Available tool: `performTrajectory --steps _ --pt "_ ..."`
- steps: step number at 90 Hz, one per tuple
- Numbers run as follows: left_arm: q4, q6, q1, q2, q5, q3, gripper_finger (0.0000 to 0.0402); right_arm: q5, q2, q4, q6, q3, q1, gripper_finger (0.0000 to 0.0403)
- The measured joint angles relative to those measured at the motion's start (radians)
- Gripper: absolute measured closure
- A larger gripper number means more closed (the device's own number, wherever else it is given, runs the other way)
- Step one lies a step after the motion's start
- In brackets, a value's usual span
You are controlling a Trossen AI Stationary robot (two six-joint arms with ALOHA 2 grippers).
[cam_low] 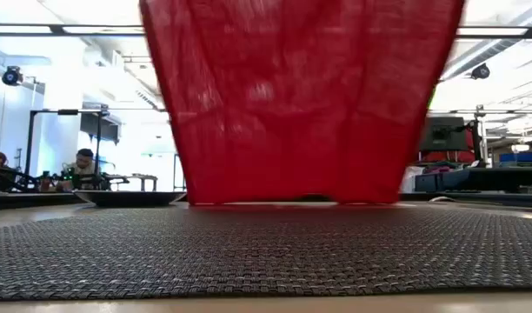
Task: Set table place
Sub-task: Fold the red table napkin
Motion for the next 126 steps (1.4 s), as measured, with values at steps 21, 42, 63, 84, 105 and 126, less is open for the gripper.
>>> performTrajectory --steps 21,42,63,84,105,126 --pt "0.149 -0.168 -0.085 0.013 0.197 -0.190 0.0401 -0.046 0.131 0.064 0.176 -0.090 0.098 0.0403" --pt "0.330 -0.237 -0.125 0.013 0.306 -0.281 0.0401 -0.089 0.319 0.096 0.308 -0.109 0.155 0.0403" --pt "0.591 -0.249 -0.150 0.037 0.413 -0.400 0.0401 -0.178 0.447 0.167 0.372 -0.109 0.190 0.0403" --pt "0.772 -0.338 -0.199 0.078 0.493 -0.531 0.0401 -0.180 0.483 0.221 0.434 -0.109 0.232 0.0403" --pt "0.930 -0.440 -0.280 0.130 0.517 -0.589 0.0402 -0.179 0.483 0.321 0.449 -0.109 0.261 0.0403" --pt "0.979 -0.490 -0.318 0.170 0.517 -0.590 0.0402 -0.180 0.483 0.345 0.483 -0.110 0.275 0.0403"
